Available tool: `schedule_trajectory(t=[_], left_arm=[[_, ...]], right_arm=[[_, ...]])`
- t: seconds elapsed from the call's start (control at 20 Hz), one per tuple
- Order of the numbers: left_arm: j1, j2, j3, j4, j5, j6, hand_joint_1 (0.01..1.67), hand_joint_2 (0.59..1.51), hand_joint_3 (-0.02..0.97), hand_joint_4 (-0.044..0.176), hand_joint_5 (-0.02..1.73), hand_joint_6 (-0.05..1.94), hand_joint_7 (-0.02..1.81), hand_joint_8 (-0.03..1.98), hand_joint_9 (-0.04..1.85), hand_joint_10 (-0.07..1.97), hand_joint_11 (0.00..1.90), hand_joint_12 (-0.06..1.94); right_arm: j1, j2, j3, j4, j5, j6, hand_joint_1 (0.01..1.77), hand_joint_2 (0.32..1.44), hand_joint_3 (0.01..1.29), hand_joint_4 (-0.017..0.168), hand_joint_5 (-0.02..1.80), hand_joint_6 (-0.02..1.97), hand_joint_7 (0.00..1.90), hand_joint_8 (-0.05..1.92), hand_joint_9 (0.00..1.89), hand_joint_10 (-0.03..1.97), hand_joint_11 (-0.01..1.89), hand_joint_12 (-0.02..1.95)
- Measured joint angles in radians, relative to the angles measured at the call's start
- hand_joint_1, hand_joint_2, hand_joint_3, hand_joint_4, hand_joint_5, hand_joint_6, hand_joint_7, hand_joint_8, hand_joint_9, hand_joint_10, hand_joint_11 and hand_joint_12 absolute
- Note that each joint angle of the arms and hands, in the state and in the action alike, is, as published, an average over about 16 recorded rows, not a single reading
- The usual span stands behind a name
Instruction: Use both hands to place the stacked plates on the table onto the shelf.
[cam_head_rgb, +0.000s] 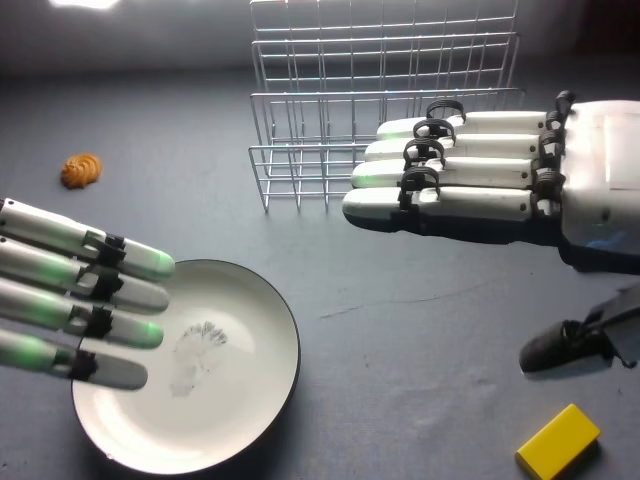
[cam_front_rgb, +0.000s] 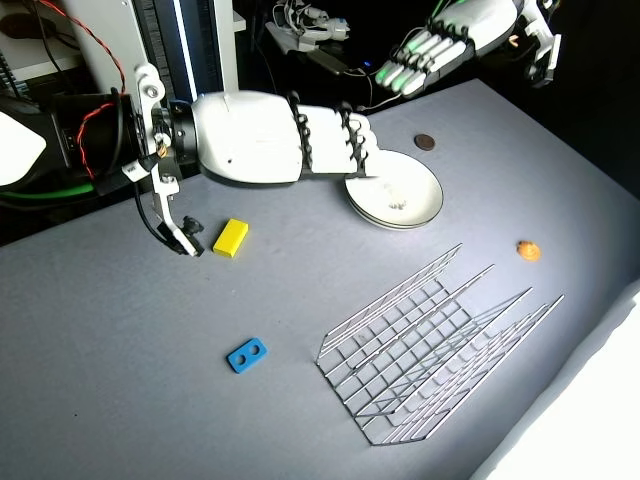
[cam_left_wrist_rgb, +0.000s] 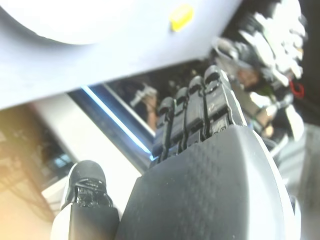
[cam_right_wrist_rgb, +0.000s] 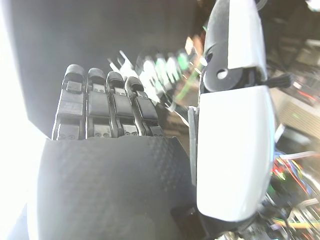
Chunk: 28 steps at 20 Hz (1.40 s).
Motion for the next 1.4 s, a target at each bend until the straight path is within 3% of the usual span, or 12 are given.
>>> schedule_trajectory(t=[0.5, 1.4], left_arm=[[0.15, -0.013, 0.007, 0.039, 0.183, 0.002, 0.02, 1.173, -0.01, -0.002, 0.04, 0.0, 0.02, 0.01, 0.02, 0.0, 0.02, -0.01], [0.332, -0.063, -0.023, -0.012, 0.423, 0.002, 0.02, 1.182, -0.009, -0.002, 0.02, 0.0, 0.02, 0.01, 0.02, 0.0, 0.02, -0.01]], right_arm=[[-0.029, -0.006, 0.009, -0.029, 0.072, -0.05, 1.12, 0.84, 0.02, -0.002, 0.01, 0.02, 0.01, 0.01, 0.02, 0.01, 0.02, 0.0], [-0.046, -0.026, 0.011, 0.003, 0.017, -0.124, 1.15, 0.84, 0.02, 0.001, 0.01, 0.02, 0.01, 0.02, 0.02, 0.01, 0.03, 0.13]])
